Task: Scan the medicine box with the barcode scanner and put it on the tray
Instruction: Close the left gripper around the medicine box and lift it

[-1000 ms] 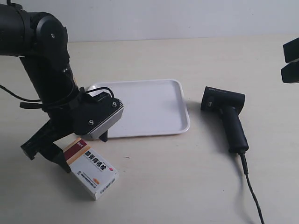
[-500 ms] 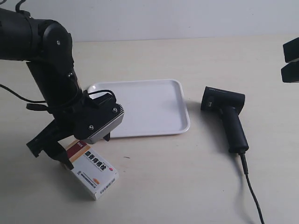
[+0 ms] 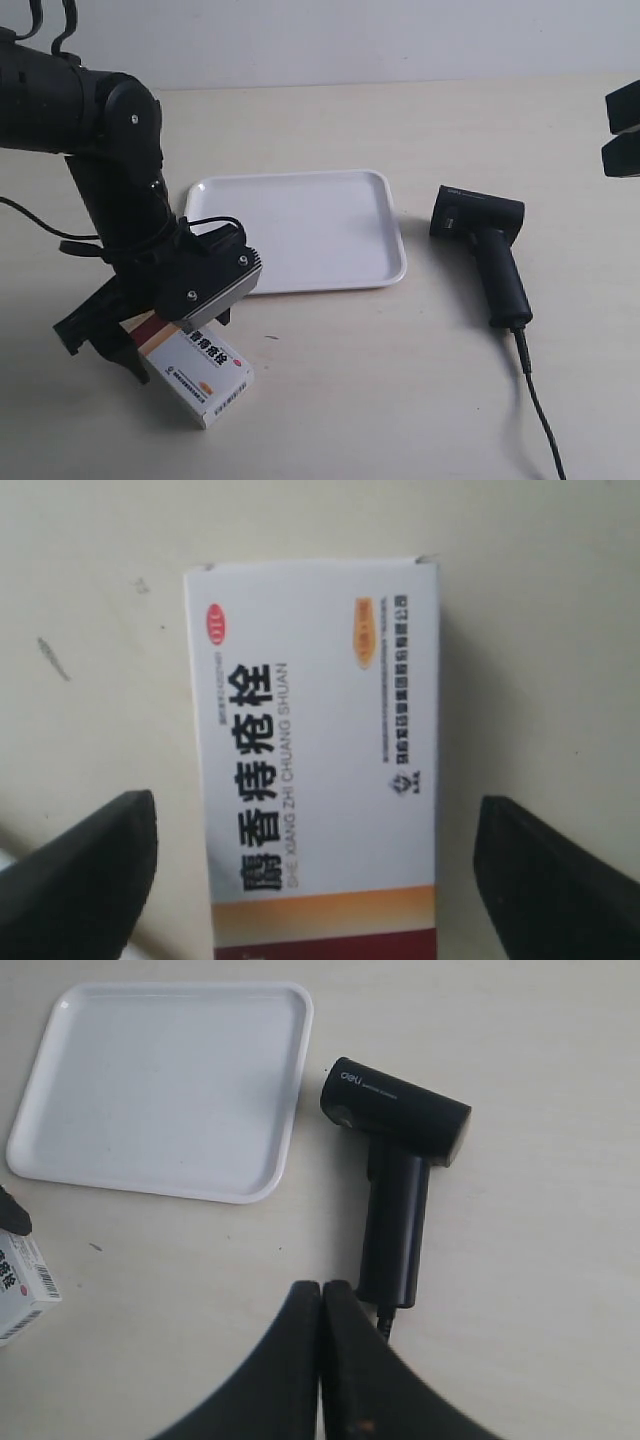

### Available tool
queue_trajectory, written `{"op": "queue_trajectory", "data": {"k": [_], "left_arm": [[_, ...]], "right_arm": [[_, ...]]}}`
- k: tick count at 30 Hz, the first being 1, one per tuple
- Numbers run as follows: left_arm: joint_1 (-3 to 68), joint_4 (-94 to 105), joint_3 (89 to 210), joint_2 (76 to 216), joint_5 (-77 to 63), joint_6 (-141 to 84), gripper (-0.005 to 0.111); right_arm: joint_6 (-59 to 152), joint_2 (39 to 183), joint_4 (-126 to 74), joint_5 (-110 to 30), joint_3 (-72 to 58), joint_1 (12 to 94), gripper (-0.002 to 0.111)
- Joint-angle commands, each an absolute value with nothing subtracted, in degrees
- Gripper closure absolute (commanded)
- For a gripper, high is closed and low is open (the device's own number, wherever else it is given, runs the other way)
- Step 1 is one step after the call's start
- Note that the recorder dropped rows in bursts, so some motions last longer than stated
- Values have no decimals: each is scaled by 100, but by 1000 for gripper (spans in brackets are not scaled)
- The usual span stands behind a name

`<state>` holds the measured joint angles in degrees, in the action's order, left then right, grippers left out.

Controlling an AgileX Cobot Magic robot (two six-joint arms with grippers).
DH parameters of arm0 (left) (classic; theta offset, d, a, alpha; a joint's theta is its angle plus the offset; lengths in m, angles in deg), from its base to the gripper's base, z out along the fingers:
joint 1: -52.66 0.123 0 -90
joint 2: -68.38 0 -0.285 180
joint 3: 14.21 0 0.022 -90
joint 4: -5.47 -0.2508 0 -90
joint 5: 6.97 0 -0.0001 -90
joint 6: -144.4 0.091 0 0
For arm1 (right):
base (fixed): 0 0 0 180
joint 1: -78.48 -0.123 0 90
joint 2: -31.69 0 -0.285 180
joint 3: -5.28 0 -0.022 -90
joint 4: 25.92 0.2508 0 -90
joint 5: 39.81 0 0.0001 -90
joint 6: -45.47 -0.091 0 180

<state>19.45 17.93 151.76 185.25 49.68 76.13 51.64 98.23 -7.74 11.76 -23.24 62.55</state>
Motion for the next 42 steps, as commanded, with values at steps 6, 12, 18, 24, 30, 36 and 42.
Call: {"op": "queue_trajectory", "data": {"k": [6,12,18,24,30,36,42], "left_arm": [[1940,1884,15113,18609,4946,7618,25],[1940,1971,15105,18755,4790,7618,25],[1954,1972,15105,18769,4779,7169,25],[1954,1984,15105,18769,4790,6424,25],[1954,2029,15105,18769,4800,6425,25],[1954,2350,15105,18769,4810,6437,25],[1954,2362,15105,18769,4800,6461,25]], "right_arm": [[5199,9841,-803,1107,-2300,6245,108],[5199,9841,-803,1107,-2300,6245,108],[5199,9841,-803,1107,-2300,6245,108],[5199,9841,-805,1091,-2300,6245,108],[5199,9841,-805,1091,-2300,6245,108],[5199,9841,-805,1091,-2300,6245,108],[5199,9841,-805,1091,-2300,6245,108]]}}
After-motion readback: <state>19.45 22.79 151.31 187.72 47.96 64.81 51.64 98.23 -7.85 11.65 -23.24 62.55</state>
